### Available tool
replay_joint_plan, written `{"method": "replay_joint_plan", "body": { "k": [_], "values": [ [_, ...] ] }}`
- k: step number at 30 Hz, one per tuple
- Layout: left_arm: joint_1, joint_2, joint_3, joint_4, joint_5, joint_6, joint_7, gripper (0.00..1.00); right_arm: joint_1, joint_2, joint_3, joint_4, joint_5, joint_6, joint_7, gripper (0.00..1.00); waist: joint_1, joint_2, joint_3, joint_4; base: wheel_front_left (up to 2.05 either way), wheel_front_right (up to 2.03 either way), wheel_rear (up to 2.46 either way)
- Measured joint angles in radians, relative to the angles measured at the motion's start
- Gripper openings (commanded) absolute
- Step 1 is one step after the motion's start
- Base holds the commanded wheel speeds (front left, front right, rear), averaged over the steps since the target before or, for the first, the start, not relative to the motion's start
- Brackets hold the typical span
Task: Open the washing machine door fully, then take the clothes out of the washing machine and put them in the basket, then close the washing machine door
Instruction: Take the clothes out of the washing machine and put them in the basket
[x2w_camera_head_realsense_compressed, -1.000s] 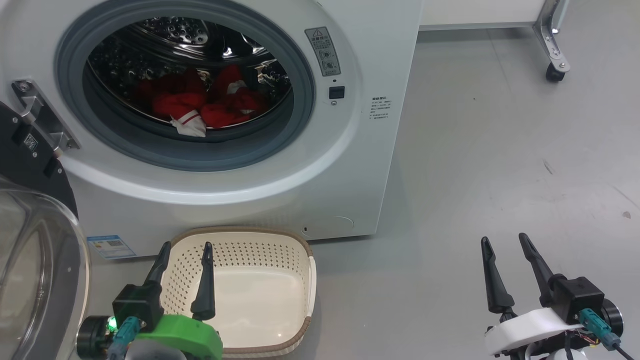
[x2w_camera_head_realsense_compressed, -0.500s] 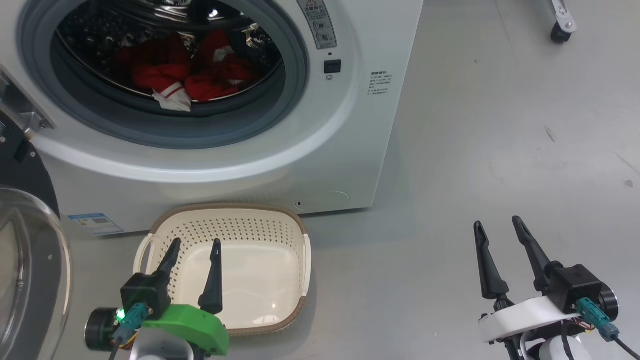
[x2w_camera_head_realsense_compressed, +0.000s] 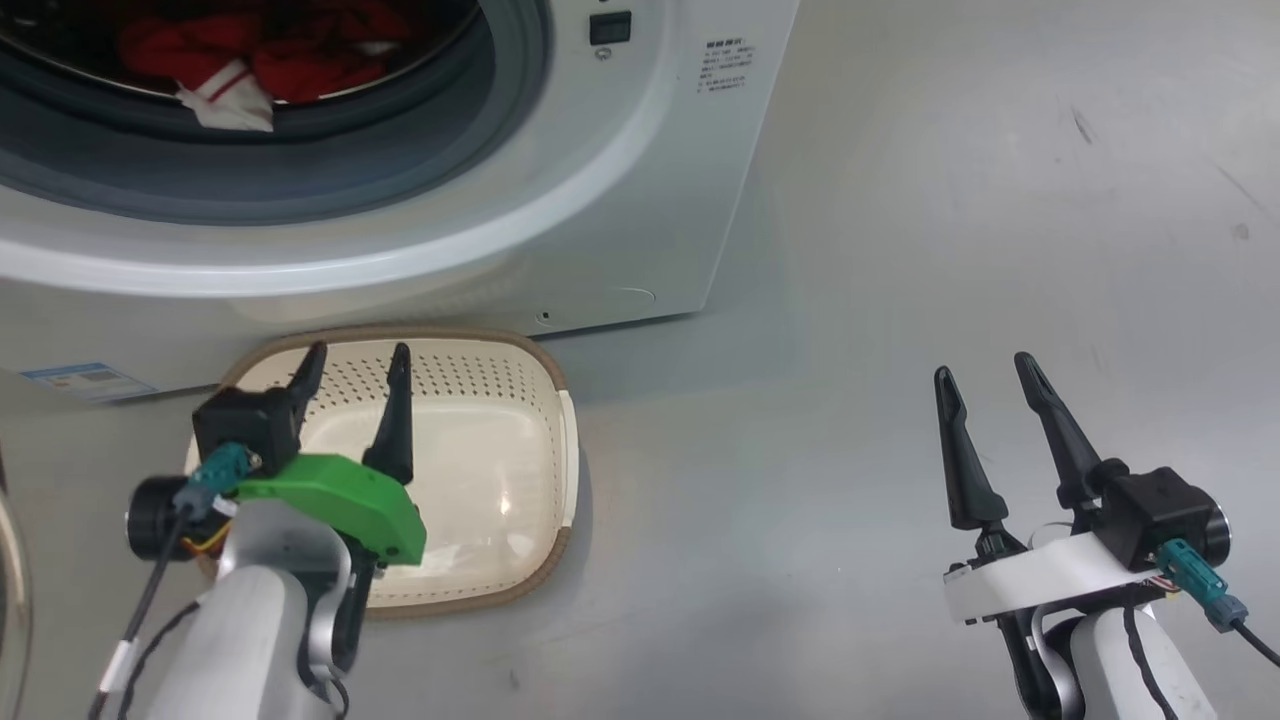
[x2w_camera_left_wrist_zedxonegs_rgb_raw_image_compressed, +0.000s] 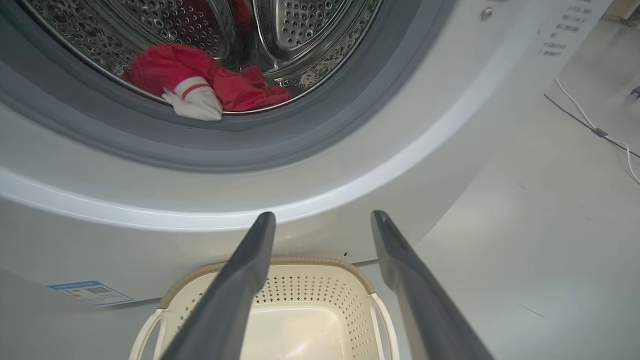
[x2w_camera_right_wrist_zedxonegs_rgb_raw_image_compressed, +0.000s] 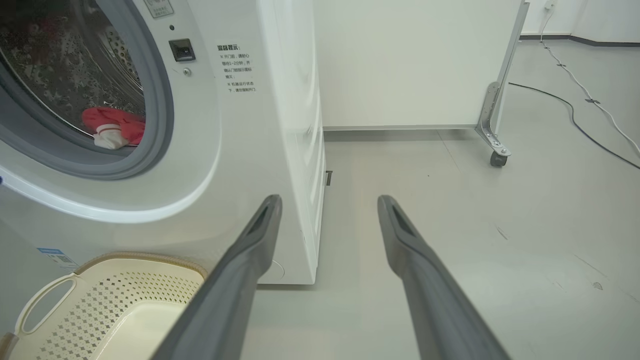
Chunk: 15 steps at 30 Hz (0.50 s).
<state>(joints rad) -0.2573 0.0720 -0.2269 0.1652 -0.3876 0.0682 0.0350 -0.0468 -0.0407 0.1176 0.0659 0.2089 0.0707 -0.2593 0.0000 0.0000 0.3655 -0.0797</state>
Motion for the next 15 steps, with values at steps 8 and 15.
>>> {"method": "replay_joint_plan", "body": {
  "k": [8, 15],
  "values": [
    [-0.19, 0.058, 0.049, -0.013, -0.01, -0.012, 0.061, 1.0, -0.07, -0.001, 0.027, -0.02, 0.043, 0.007, 0.0, 1.0, 0.0, 0.0, 0.108, -0.05, 0.0, 0.0, 0.0],
    [-0.353, 0.118, 0.076, -0.023, 0.002, -0.022, 0.111, 1.0, -0.13, -0.002, 0.048, -0.035, 0.075, 0.007, 0.0, 1.0, 0.0, 0.0, 0.189, -0.09, 0.0, 0.0, 0.0]
  ]
}}
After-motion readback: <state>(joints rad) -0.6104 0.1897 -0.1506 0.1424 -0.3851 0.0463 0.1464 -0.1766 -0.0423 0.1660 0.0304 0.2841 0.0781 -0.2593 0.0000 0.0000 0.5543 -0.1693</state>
